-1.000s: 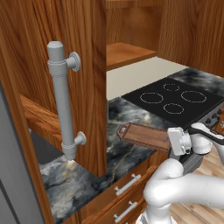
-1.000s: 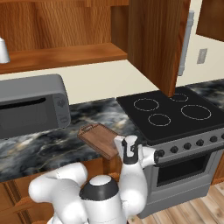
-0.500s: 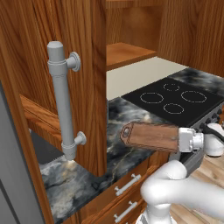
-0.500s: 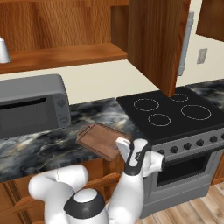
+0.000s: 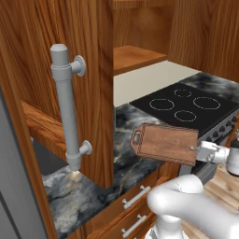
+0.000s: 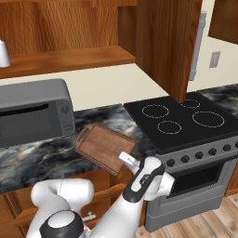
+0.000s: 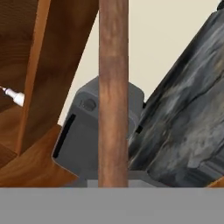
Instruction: Move the cutting board and knife to the sink. Then move spray from the cabinet to the counter.
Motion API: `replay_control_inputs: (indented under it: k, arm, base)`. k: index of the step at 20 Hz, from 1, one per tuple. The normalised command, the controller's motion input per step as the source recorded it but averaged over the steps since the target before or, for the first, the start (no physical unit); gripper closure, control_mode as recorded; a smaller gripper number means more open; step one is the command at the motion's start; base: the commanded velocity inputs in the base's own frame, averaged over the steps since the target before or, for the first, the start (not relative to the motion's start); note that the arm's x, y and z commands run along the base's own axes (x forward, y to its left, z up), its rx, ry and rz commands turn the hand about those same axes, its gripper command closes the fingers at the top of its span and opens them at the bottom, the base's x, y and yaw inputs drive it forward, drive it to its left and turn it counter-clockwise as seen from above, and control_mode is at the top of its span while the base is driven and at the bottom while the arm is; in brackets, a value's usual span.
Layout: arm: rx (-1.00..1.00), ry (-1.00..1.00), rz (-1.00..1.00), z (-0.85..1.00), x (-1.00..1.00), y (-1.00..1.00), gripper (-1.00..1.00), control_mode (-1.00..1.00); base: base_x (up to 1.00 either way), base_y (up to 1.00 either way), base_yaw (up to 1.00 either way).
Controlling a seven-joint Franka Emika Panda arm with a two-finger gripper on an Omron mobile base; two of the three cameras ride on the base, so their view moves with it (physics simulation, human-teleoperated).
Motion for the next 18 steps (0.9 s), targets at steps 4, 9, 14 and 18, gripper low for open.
replay_control_inputs:
  k: [4, 9, 14, 18]
  arm:
    - [0.12, -0.08, 0.00, 0.19, -0.28, -0.05, 1.00, -1.00]
    - [0.21, 0.01, 0.00, 0.36, -0.31, 0.00, 1.00, -1.00]
    - [0.25, 0.10, -0.03, 0.37, -0.27, 0.00, 1.00, -1.00]
    - [0.08, 0.01, 0.00, 0.38, -0.28, 0.00, 1.00, -1.00]
  base:
    - [0.00, 0.00, 0.00]
    - [0.00, 0.00, 0.00]
    - [0.00, 0.00, 0.00]
    - [0.00, 0.00, 0.00]
